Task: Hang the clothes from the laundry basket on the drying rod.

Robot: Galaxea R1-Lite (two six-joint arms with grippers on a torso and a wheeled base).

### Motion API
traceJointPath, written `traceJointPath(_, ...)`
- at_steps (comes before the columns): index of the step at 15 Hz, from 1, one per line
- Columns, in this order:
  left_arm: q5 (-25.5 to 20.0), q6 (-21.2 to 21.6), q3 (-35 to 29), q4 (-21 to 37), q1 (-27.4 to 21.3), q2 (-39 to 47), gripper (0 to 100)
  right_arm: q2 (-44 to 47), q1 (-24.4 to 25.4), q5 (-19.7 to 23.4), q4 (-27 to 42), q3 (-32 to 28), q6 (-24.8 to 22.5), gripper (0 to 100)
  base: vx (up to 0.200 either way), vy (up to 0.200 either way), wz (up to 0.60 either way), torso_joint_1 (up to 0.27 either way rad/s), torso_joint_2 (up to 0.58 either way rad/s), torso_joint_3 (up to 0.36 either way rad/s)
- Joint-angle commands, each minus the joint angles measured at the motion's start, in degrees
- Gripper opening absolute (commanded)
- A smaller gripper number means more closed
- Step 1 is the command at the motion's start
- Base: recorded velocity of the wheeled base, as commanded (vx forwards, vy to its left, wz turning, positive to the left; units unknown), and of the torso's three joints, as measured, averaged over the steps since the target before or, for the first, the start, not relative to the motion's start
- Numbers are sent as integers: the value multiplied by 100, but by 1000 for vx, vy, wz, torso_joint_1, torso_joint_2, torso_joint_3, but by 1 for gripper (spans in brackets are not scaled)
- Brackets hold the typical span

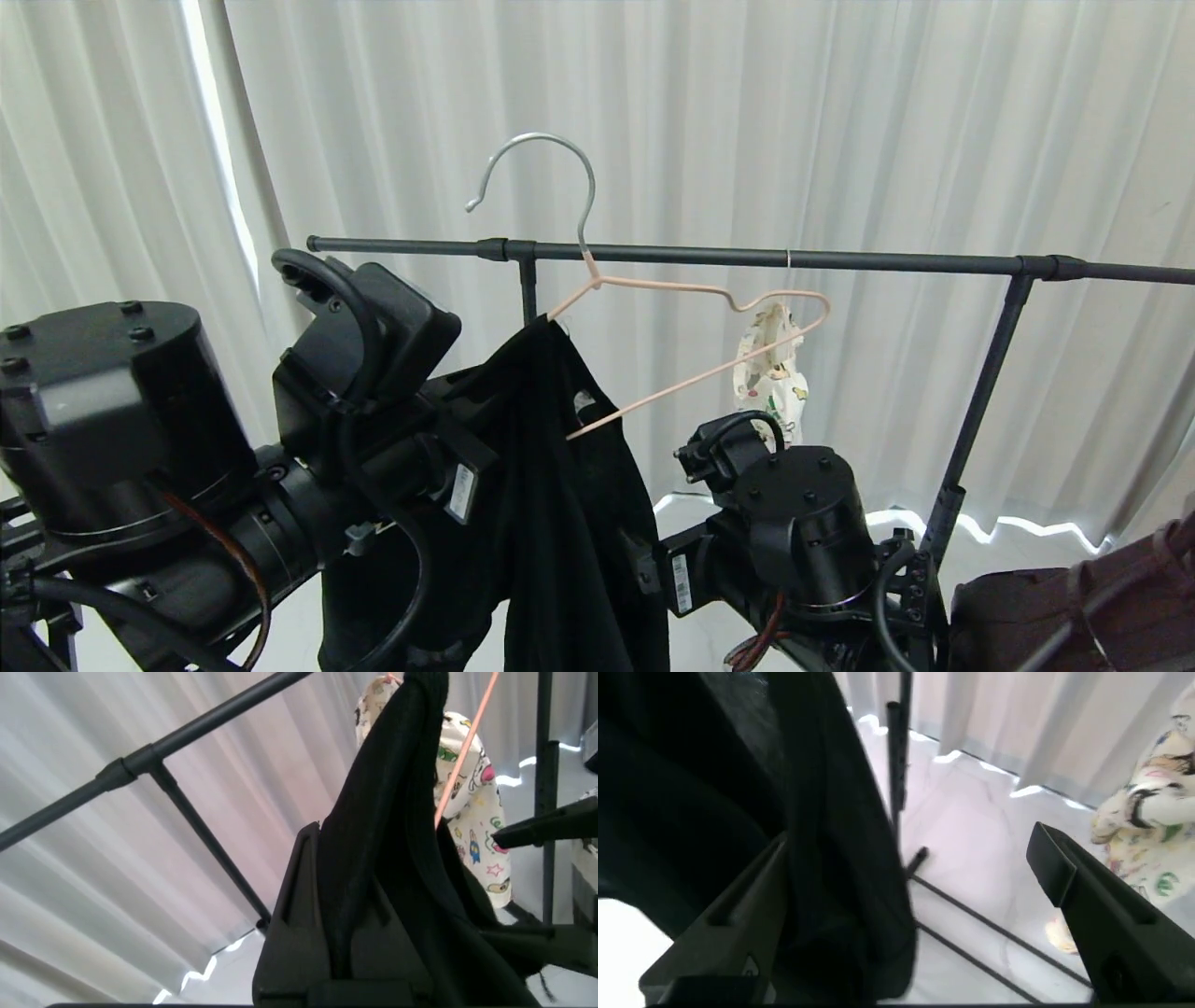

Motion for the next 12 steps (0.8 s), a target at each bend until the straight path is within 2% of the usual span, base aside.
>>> traceJointPath(1, 6, 5, 71, -2, 9, -75, 0, 33, -213, -221, 186, 59, -58, 100, 0, 0, 0, 0, 0, 0)
traceJointPath(4, 6, 5, 229, -2, 61, -101, 0, -170, -916, -634, 406, 437, -419, 100, 0, 0, 0, 0, 0, 0)
traceJointPath(8, -29, -4, 818, -2, 53, -198, 0, -671, -2234, -713, 397, 656, -929, 100, 0, 0, 0, 0, 0, 0)
traceJointPath(10, -38, 14, 1125, -2, 9, -259, 0, -908, -2594, -643, 380, 630, -1122, 100, 0, 0, 0, 0, 0, 0)
traceJointPath(12, -47, 14, 1407, -2, 9, -250, 0, -1242, -2656, -450, 389, 674, -1183, 100, 0, 0, 0, 0, 0, 0)
